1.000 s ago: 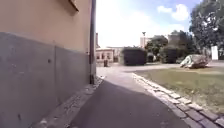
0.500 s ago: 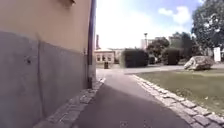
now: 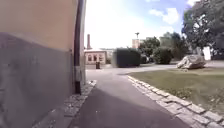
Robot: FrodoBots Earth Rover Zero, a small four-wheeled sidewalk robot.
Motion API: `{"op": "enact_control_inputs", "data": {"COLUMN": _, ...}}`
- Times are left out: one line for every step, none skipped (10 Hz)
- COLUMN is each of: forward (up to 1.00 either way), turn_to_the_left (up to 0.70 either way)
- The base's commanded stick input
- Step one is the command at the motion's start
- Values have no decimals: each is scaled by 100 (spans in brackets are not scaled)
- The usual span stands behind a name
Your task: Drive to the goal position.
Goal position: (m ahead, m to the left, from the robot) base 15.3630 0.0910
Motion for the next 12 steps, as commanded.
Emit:
{"op": "enact_control_inputs", "data": {"forward": 85, "turn_to_the_left": 1}}
{"op": "enact_control_inputs", "data": {"forward": 85, "turn_to_the_left": 1}}
{"op": "enact_control_inputs", "data": {"forward": 85, "turn_to_the_left": -3}}
{"op": "enact_control_inputs", "data": {"forward": 85, "turn_to_the_left": -23}}
{"op": "enact_control_inputs", "data": {"forward": 85, "turn_to_the_left": -20}}
{"op": "enact_control_inputs", "data": {"forward": 85, "turn_to_the_left": 1}}
{"op": "enact_control_inputs", "data": {"forward": 85, "turn_to_the_left": 1}}
{"op": "enact_control_inputs", "data": {"forward": 85, "turn_to_the_left": 1}}
{"op": "enact_control_inputs", "data": {"forward": 85, "turn_to_the_left": 1}}
{"op": "enact_control_inputs", "data": {"forward": 85, "turn_to_the_left": 1}}
{"op": "enact_control_inputs", "data": {"forward": 85, "turn_to_the_left": 1}}
{"op": "enact_control_inputs", "data": {"forward": 85, "turn_to_the_left": 1}}
